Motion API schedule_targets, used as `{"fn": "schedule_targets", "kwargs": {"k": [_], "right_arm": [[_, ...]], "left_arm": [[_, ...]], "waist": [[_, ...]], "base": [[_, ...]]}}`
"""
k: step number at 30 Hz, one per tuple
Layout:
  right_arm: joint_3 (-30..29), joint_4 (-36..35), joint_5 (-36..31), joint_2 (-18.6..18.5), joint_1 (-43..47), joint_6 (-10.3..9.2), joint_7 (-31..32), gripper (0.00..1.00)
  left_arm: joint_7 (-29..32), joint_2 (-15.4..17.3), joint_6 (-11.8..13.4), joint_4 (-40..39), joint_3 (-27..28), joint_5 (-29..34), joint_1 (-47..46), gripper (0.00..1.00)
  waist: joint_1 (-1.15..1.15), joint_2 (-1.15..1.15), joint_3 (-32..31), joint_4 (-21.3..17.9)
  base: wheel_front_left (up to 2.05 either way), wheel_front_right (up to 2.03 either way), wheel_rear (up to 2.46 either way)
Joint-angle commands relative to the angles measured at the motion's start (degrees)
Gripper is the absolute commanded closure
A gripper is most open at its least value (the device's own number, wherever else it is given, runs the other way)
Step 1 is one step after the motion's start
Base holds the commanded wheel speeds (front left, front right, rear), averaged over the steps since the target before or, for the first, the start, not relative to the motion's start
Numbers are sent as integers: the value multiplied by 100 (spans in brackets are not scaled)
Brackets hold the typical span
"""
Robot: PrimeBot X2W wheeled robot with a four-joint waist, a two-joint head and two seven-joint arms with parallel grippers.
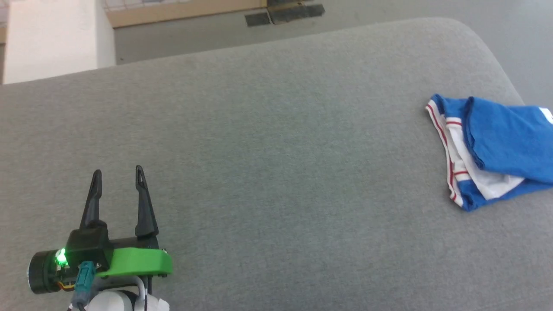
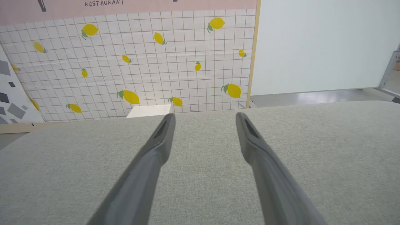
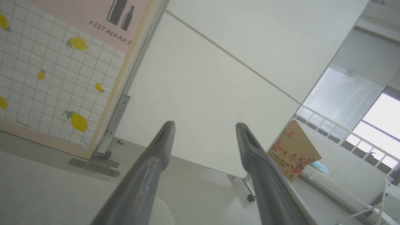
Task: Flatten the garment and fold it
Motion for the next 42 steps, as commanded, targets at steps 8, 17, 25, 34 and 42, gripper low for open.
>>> {"fn": "schedule_targets", "kwargs": {"k": [8, 17, 25, 34, 42], "right_arm": [[-257, -1775, 208, 1002, 1449, -11, -28, 0], [-103, -1999, 513, 1785, 2842, -11, -29, 0], [-150, -1930, 719, 2142, 3860, -11, -29, 0], [-241, -2262, 809, 2392, 4733, -11, 102, 0], [-202, -2750, 767, 2507, 5077, -11, 355, 0]], "left_arm": [[-21, -27, 26, 89, 63, 0, 175, 0], [-21, -55, -18, 209, 9, 1, 343, 0], [-21, -73, -70, 371, -115, 11, 511, 0], [-21, -84, -85, 551, -198, 9, 675, 0], [-21, -87, -122, 591, -188, 11, 757, 0]], "waist": [[1, 0, -468, 574], [1, 0, -726, 869], [1, 0, -1004, 1033], [1, 0, -1261, 1198], [1, 0, -1311, 1183]], "base": [[0, 0, 0], [0, 0, 0], [0, 0, 0], [0, 0, 0], [0, 0, 0]]}}
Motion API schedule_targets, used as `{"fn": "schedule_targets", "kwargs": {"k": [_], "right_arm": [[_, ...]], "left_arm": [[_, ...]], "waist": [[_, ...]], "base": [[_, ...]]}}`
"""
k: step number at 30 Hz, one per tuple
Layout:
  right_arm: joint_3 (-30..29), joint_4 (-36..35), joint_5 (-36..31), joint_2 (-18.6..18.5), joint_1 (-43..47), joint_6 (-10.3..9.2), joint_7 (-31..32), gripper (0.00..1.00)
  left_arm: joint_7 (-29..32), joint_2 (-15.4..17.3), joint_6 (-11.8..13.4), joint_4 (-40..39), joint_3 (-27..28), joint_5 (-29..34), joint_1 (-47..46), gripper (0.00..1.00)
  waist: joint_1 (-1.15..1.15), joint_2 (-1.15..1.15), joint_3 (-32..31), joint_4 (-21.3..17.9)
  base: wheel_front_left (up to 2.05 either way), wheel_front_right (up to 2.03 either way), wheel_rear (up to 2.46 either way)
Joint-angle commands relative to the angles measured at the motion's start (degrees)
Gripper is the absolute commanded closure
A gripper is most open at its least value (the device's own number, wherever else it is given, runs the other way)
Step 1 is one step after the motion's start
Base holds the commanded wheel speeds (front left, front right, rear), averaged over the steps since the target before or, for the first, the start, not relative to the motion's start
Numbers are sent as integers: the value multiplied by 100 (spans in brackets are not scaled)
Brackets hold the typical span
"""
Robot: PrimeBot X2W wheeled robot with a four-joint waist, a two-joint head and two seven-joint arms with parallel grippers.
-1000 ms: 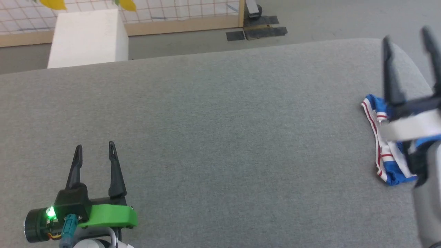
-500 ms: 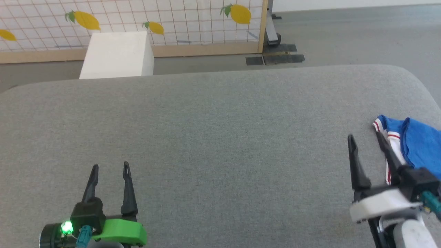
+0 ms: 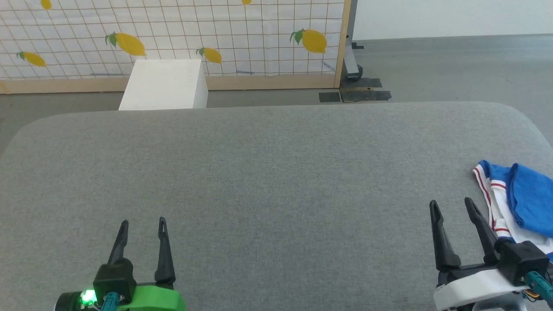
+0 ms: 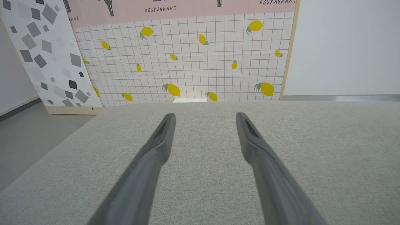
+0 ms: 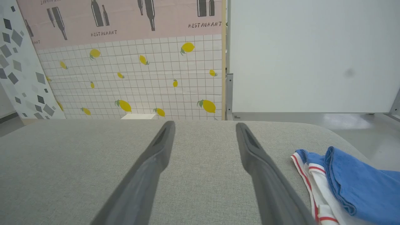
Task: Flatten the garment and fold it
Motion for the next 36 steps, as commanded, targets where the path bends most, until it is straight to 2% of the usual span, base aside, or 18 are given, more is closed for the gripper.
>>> {"fn": "schedule_targets", "kwargs": {"k": [1, 15, 16, 36], "right_arm": [[7, -65, -19, 39, 70, -11, 39, 0], [-8, -201, -75, 93, 105, -11, 64, 0], [-7, -179, -34, 84, 13, 0, 69, 100], [18, -158, -117, 86, -54, -1, 205, 100]], "left_arm": [[-21, -27, -26, 9, 0, 4, 62, 0], [-21, -31, -121, 51, 38, -14, -5, 0], [4, -4, -103, 36, 17, -4, -2, 100], [199, -8, -123, 14, -4, 22, -77, 100]], "waist": [[0, 0, 4, -10], [0, 0, 113, -16], [0, 0, 113, -17], [0, 0, 109, 7]], "base": [[0, 0, 0], [0, 0, 0], [0, 0, 0], [0, 0, 0]]}}
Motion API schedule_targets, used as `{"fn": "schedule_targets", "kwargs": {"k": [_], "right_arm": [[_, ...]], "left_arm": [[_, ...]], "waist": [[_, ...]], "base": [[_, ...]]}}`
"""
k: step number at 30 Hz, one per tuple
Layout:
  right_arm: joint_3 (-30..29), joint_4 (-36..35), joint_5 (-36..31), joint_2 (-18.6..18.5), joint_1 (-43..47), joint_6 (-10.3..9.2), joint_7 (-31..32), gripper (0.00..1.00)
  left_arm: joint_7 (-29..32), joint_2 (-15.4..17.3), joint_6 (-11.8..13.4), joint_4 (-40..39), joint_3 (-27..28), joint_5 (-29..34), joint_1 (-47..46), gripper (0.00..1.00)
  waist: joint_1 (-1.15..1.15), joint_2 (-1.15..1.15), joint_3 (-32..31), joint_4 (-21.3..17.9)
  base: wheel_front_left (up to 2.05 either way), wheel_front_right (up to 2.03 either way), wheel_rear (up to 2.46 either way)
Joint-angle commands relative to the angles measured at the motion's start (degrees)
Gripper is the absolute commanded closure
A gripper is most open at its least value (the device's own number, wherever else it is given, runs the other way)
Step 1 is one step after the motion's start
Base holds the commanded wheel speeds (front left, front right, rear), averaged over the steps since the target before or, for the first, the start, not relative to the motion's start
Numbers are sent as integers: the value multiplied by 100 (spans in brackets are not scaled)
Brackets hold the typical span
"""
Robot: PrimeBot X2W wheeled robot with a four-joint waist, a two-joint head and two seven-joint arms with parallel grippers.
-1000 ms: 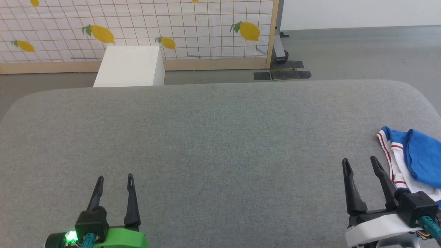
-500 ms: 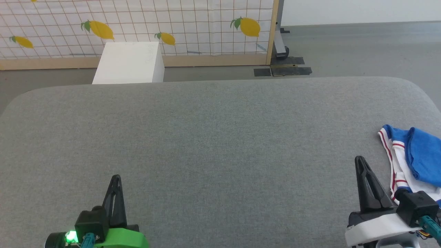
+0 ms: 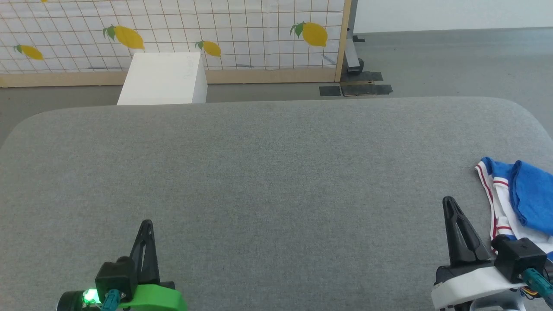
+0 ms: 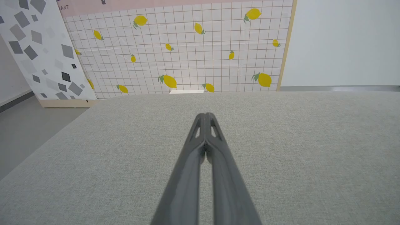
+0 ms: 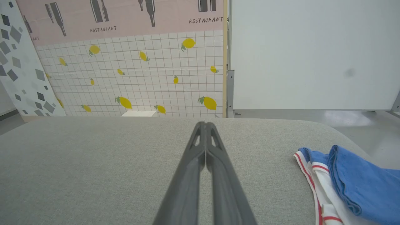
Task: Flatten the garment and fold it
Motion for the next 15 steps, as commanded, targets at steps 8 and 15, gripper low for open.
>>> {"fn": "schedule_targets", "kwargs": {"k": [8, 15], "right_arm": [[27, 17, -89, 4, -88, -2, 96, 100], [39, 25, -125, 6, -116, -3, 155, 100]], "left_arm": [[122, -7, -29, -19, -12, 37, -104, 100], [204, -9, -38, -27, -19, 48, -137, 100]], "waist": [[0, 0, -2, 13], [0, 0, -4, 23]], "base": [[0, 0, 0], [0, 0, 0]]}}
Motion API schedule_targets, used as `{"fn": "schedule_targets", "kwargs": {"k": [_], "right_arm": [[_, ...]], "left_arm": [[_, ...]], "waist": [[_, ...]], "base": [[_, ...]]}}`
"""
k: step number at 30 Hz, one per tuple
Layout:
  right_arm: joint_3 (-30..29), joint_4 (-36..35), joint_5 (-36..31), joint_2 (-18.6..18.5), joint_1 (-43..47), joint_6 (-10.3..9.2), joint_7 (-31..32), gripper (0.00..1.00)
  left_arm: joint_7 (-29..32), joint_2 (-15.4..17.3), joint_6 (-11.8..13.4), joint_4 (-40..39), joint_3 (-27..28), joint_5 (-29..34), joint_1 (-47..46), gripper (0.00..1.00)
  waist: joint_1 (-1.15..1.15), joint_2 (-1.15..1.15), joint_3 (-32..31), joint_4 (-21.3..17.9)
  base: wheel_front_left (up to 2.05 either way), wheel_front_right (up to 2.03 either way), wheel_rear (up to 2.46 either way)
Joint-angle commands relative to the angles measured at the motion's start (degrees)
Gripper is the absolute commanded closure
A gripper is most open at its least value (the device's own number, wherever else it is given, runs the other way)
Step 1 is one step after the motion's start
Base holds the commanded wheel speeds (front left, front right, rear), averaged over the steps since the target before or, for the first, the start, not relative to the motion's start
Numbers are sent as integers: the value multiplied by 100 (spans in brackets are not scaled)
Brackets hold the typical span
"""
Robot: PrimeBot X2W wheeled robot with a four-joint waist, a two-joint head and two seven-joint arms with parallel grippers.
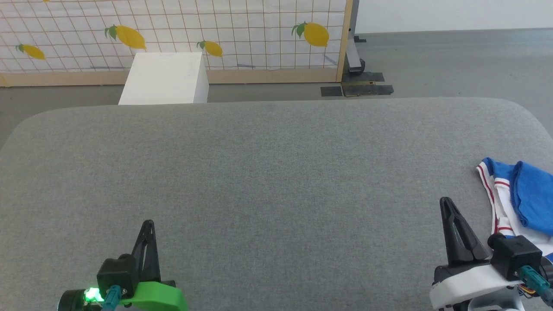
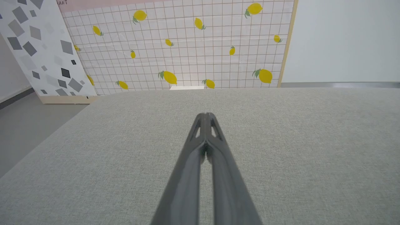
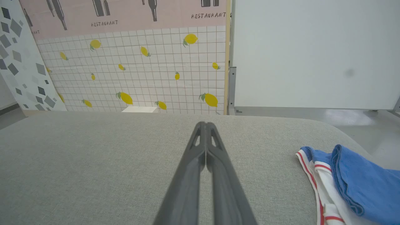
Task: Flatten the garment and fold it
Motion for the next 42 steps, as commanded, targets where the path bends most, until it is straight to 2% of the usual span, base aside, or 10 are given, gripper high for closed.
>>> {"fn": "schedule_targets", "kwargs": {"k": [1, 42], "right_arm": [[15, 15, -59, 6, -96, -3, 35, 100], [86, 63, -272, 14, -259, -6, 378, 100]], "left_arm": [[28, -10, -36, -19, -10, 42, -113, 100], [506, -22, -85, -66, -47, 107, -302, 100]], "waist": [[0, 0, 0, 2], [0, 0, -11, 63]], "base": [[0, 0, 0], [0, 0, 0]]}}
